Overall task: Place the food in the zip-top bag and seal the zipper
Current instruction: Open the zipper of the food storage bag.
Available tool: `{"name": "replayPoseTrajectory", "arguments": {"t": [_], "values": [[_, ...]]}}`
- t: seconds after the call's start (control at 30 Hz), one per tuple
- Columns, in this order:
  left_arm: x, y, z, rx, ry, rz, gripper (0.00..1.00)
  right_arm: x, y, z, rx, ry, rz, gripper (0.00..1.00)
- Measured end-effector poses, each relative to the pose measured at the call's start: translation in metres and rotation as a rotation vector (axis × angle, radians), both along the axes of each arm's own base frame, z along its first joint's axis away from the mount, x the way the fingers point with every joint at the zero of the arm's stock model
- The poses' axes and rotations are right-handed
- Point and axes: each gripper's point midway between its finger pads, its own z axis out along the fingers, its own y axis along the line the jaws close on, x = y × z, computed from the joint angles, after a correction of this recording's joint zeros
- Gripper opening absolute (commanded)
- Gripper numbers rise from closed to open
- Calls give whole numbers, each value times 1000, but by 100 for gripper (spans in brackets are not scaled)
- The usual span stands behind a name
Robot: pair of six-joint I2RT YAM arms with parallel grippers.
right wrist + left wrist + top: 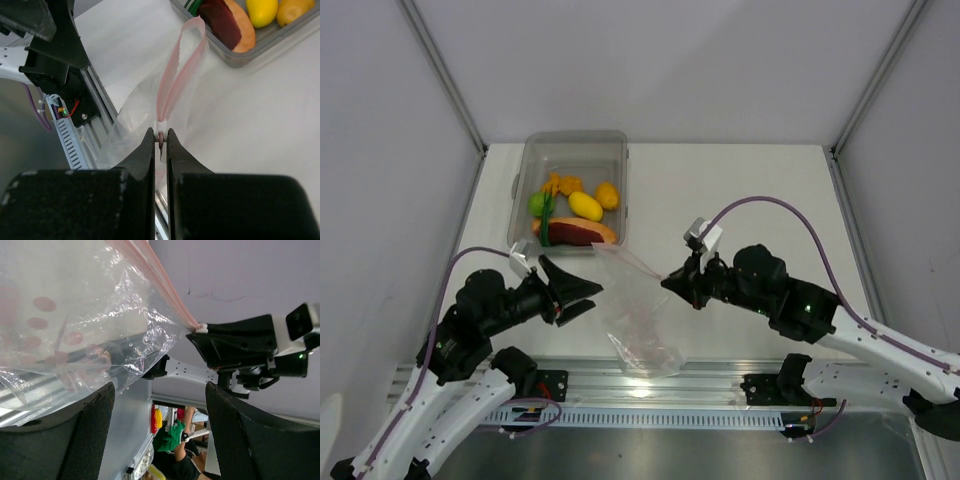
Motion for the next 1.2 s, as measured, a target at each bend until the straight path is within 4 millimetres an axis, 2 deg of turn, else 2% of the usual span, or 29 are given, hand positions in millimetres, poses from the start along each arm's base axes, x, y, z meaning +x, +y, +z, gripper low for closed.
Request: {"name": "replayPoseTrajectory", "arguments": {"t": [0.13, 0.3, 0.6, 0.9, 1.07, 1.2], "values": [[-8, 9, 0, -23, 32, 36, 76, -25, -4, 5, 4, -63, 5, 0], [-11, 10, -12, -28, 129, 57, 78, -49, -2, 10, 2, -115, 41, 0], [-2, 1, -27, -13, 282, 76, 82, -94, 14, -6, -91, -187, 123, 0], [-1, 0, -26, -31, 305, 87, 81, -119, 16, -9, -139, -254, 131, 0], [4, -4, -40, -11, 337, 85, 69, -129, 18, -6, -149, -284, 134, 0], [8, -10, -49, -6, 359, 63, 68, -135, 19, -5, -156, -301, 130, 0]]}}
